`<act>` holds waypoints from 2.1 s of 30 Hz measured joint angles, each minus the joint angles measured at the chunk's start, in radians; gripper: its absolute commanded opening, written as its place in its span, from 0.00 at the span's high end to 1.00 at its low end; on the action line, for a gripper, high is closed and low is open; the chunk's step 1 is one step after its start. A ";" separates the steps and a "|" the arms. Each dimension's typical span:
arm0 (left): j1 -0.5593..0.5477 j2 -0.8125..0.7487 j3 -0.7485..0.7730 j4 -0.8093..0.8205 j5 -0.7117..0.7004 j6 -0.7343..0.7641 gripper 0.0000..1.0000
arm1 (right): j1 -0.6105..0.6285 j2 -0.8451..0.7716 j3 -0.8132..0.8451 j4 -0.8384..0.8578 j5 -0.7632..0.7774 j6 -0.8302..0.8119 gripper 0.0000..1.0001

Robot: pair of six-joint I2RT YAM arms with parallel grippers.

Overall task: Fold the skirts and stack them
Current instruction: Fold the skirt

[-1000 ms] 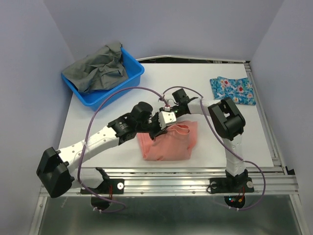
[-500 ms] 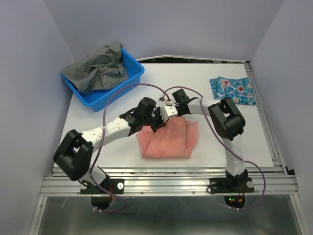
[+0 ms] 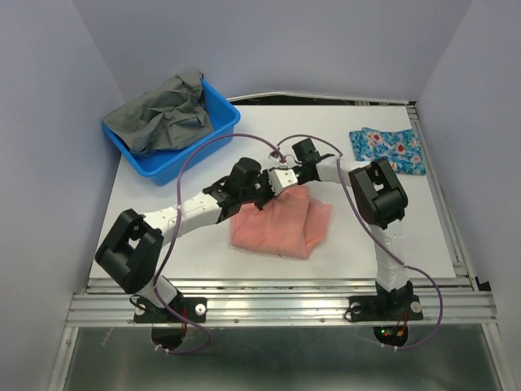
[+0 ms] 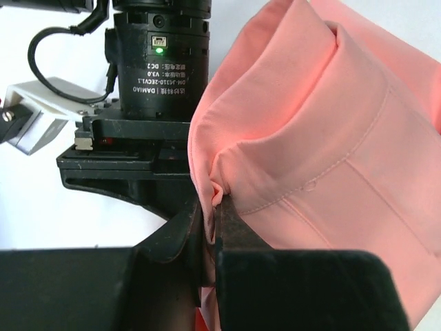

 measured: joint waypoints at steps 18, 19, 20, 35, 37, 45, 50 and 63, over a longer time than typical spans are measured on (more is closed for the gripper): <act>0.031 0.134 0.143 0.033 -0.133 0.050 1.00 | -0.106 0.058 0.189 -0.016 0.138 0.064 0.51; 0.031 0.134 0.143 0.019 -0.131 0.050 1.00 | -0.107 0.061 0.193 -0.019 0.136 0.068 0.52; 0.031 0.134 0.141 0.005 -0.121 0.050 1.00 | -0.107 0.064 0.197 -0.019 0.135 0.080 0.52; -0.017 -0.088 0.018 -0.148 0.051 0.046 1.00 | -0.039 0.124 0.108 -0.050 -0.096 0.174 0.65; -0.021 -0.119 0.018 -0.155 0.060 0.036 1.00 | -0.036 0.123 0.093 -0.054 -0.118 0.188 0.65; -0.025 -0.142 0.015 -0.188 0.032 0.005 1.00 | -0.033 0.127 0.089 -0.051 -0.196 0.320 0.35; -0.026 -0.140 -0.005 -0.154 -0.007 0.003 1.00 | -0.033 0.129 0.120 -0.040 -0.222 0.369 0.16; -0.003 0.197 0.129 -0.153 -0.044 -0.021 0.90 | -0.089 0.181 0.261 -0.051 -0.169 0.396 0.00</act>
